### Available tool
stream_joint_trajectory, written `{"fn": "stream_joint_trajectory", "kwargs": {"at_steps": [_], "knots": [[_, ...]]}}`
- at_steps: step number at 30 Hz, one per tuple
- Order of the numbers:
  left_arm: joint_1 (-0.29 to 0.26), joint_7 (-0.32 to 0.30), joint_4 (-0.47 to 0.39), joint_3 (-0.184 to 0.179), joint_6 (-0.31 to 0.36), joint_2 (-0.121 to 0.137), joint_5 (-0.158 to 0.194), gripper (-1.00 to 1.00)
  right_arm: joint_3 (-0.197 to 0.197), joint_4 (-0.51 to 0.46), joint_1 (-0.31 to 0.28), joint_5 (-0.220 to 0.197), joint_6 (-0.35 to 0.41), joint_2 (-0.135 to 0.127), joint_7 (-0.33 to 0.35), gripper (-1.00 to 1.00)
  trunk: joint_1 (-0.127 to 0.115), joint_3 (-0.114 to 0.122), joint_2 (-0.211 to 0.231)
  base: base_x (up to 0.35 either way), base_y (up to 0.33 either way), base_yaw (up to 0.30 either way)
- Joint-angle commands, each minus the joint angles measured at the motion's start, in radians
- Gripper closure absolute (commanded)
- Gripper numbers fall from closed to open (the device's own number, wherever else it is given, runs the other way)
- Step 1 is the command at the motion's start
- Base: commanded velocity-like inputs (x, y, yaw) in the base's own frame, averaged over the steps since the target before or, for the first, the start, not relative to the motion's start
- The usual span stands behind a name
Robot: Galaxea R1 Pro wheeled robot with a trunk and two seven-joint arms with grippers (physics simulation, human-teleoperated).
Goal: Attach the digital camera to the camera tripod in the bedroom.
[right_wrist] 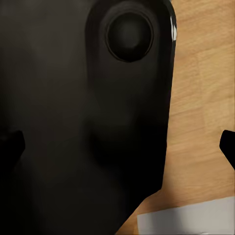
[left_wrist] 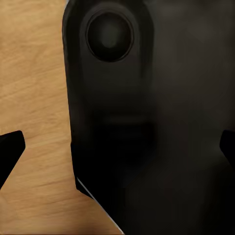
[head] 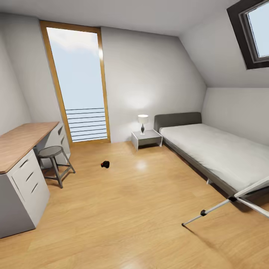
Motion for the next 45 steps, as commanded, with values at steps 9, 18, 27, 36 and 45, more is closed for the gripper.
{"fn": "stream_joint_trajectory", "kwargs": {"at_steps": [9, 18, 27, 36, 45], "knots": [[0.005, 0.000, -0.013, 0.010, -0.012, -0.002, 0.006, -1.00, 0.006, 0.000, -0.002, 0.002, -0.002, 0.005, 0.002, -1.00, 0.000, 0.000, 0.000, 0.000, 0.000, 0.000], [0.006, 0.004, -0.044, 0.011, -0.063, -0.002, 0.006, -1.00, 0.003, 0.000, -0.002, 0.002, -0.016, 0.007, 0.002, -1.00, 0.000, 0.000, 0.000, 0.000, 0.000, 0.000], [0.006, 0.003, -0.046, 0.011, -0.072, -0.002, 0.007, -1.00, 0.001, 0.000, -0.002, 0.002, -0.040, 0.009, 0.002, -1.00, 0.000, 0.000, 0.000, 0.000, 0.000, 0.000], [0.006, 0.000, -0.046, 0.011, -0.071, -0.002, 0.008, -1.00, 0.003, 0.000, -0.002, 0.003, -0.041, 0.009, 0.001, -1.00, 0.000, 0.000, 0.000, 0.000, 0.000, 0.000], [0.006, 0.000, -0.046, 0.011, -0.072, -0.002, 0.008, -1.00, 0.006, 0.000, -0.002, 0.006, -0.042, 0.008, 0.001, -1.00, 0.000, 0.000, 0.000, 0.000, 0.000, 0.013]]}}
